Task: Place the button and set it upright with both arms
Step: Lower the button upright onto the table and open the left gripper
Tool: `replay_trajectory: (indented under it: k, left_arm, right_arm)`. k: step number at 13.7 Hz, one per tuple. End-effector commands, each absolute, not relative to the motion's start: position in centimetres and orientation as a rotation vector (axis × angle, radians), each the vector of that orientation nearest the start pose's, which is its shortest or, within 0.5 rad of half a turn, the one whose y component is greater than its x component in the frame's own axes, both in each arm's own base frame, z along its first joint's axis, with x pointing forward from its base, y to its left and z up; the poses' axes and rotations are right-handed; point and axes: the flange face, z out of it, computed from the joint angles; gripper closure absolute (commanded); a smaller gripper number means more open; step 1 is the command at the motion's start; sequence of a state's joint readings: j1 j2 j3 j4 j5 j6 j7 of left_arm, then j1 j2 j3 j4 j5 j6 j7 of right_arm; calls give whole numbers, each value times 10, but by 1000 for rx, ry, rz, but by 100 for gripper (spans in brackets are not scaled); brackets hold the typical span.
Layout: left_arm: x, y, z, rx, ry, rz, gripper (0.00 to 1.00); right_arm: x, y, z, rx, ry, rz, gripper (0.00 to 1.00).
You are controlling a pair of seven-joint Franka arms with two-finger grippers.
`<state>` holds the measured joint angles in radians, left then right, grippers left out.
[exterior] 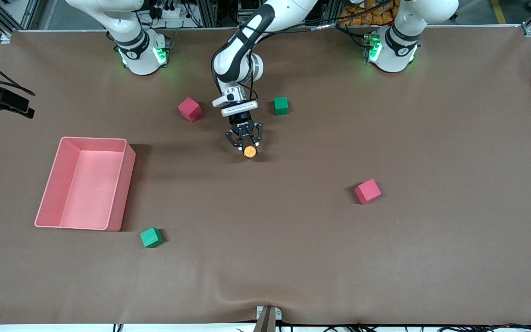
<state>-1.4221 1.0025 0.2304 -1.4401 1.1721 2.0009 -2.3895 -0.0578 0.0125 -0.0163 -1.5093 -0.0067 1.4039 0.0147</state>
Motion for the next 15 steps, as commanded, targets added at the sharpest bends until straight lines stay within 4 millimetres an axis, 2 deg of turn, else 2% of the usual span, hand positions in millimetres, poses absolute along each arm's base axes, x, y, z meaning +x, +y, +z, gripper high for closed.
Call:
replay_trajectory:
  k: [1, 5, 7, 10, 12, 15]
  left_arm:
    - [273, -631, 85, -2449, -411, -1759, 99]
    - [272, -628, 74, -2431, -384, -1795, 97]
    - [276, -621, 68, -2368, -358, -1842, 97]
    - [277, -623, 74, -2359, -393, -1864, 97]
    - [277, -619, 64, -2357, -410, -1876, 97]
    - [277, -617, 60, -2355, -411, -1872, 91]
  right_arm:
    - [540, -40, 633, -3152, 161, 192, 0]
    - [540, -42, 631, -3151, 166, 199, 0]
    - [540, -42, 631, -3151, 166, 199, 0]
    - [540, -42, 631, -3151, 166, 199, 0]
    - [540, -42, 631, -3151, 166, 199, 0]
    - [540, -42, 631, -3151, 166, 199, 0]
